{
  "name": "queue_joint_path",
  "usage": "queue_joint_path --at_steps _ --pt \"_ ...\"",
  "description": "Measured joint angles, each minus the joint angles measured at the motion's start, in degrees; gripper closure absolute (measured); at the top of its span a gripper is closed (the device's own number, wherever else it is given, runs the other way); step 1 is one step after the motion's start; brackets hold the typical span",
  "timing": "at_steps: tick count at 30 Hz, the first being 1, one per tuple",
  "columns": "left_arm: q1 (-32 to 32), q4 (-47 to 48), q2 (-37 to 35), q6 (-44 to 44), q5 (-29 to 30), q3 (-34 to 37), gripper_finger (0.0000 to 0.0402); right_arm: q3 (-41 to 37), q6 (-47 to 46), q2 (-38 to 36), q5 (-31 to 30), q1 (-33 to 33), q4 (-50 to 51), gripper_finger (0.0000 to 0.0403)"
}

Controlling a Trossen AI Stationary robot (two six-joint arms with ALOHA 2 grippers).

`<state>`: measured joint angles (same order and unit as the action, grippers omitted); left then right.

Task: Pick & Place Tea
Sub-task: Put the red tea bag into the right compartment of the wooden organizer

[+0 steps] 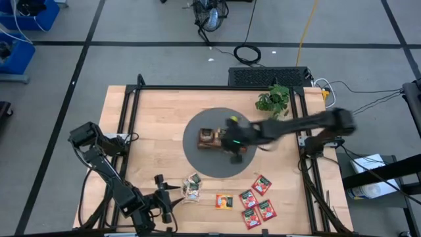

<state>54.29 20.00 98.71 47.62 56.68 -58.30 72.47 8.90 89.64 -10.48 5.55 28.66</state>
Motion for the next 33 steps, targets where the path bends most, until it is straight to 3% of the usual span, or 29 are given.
queue_joint_path --at_steps 3,5,9,12,15,22,25,30,33 --pt "-2.3 -6.1 0.6 -7.4 0.2 0.0 0.0188 -15.6 -4.7 -10.4 -5.1 4.6 -14.1 0.0357" --pt "-5.4 -12.7 0.5 -15.9 -3.1 0.0 0.0188 -22.3 -7.1 -15.5 -8.7 7.4 -18.5 0.0371" --pt "-14.5 -26.8 0.6 -32.8 -19.8 0.0 0.0188 -28.3 -14.0 -19.7 -10.7 12.9 -18.9 0.0398" --pt "-20.8 -35.7 0.6 -40.3 -30.5 -0.1 0.0188 -29.2 -17.0 -19.9 -10.4 18.0 -18.3 0.04" --pt "-25.2 -39.0 1.9 -40.6 -37.4 -0.1 0.0188 -29.2 -19.8 -19.9 -10.4 23.0 -13.8 0.04" --pt "-29.1 -42.1 8.7 -40.1 -45.4 0.0 0.0188 -30.5 -27.3 -19.6 -10.3 31.5 -8.4 0.04" --pt "-29.5 -43.9 10.4 -43.1 -45.8 0.0 0.0188 -32.3 -32.2 -19.6 -10.7 32.8 -8.8 0.0399" --pt "-30.4 -45.3 10.8 -45.6 -44.1 0.0 0.0188 -38.1 -46.1 -19.5 -16.4 32.8 -10.8 0.0399" --pt "-30.3 -45.1 10.8 -45.4 -47.4 0.0 0.0188 -41.3 -48.7 -19.6 -13.6 33.6 -15.1 0.0399"
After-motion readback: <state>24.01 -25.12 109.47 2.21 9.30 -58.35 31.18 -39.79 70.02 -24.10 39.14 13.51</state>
